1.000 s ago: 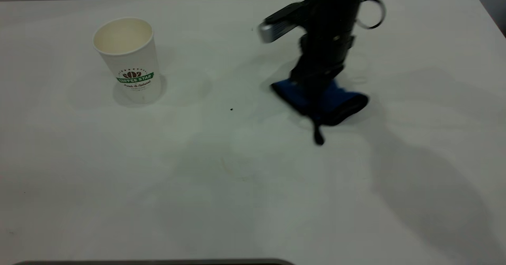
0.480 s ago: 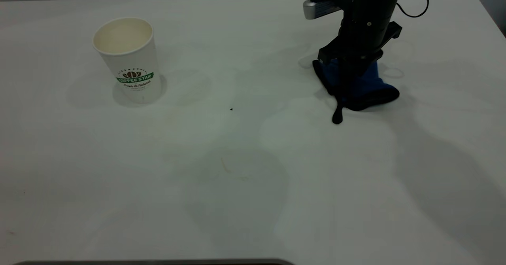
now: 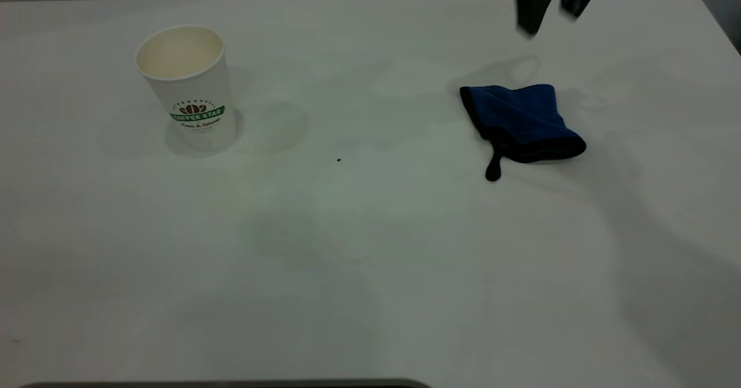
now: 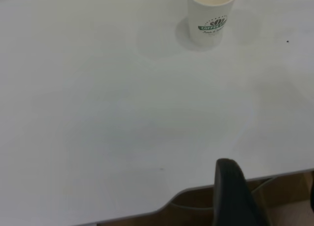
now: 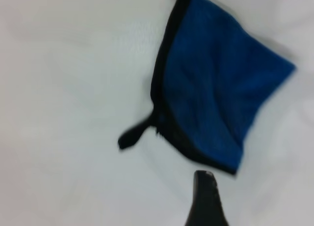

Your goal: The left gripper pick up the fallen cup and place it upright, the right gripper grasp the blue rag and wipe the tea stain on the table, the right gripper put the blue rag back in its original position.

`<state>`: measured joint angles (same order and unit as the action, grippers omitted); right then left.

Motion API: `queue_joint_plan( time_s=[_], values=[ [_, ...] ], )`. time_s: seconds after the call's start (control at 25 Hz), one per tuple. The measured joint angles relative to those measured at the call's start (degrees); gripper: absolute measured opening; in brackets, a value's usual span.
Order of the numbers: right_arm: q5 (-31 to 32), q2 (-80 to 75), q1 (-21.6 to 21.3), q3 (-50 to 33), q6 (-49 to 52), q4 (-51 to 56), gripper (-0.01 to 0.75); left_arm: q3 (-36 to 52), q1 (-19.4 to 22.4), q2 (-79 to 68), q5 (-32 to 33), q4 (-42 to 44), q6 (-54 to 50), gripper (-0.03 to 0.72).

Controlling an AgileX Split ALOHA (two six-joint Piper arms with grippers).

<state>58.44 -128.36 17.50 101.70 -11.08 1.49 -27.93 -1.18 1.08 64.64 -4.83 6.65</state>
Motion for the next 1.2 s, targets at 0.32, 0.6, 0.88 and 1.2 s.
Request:
queue_joint_plan(
  time_s=[0.32,0.6,0.88,1.2],
  values=[
    [1.15,26.46,-0.05,-23.95,2.56,-0.99,0.542,0.00,0.00,0.00,0.00,0.00,0.00,0.428],
    [2.18,51.97,-0.47,-47.90,5.44,-1.06,0.540,0.00,0.00,0.00,0.00,0.00,0.00,0.428],
    [7.92,78.51,-4.98,-61.05,6.70,-1.13,0.540,0.00,0.00,0.00,0.00,0.00,0.00,0.428],
    [12.01,102.56,-5.47,-68.66,11.57,-1.13,0.539,0.00,0.00,0.00,0.00,0.00,0.00,0.428]
  ],
)
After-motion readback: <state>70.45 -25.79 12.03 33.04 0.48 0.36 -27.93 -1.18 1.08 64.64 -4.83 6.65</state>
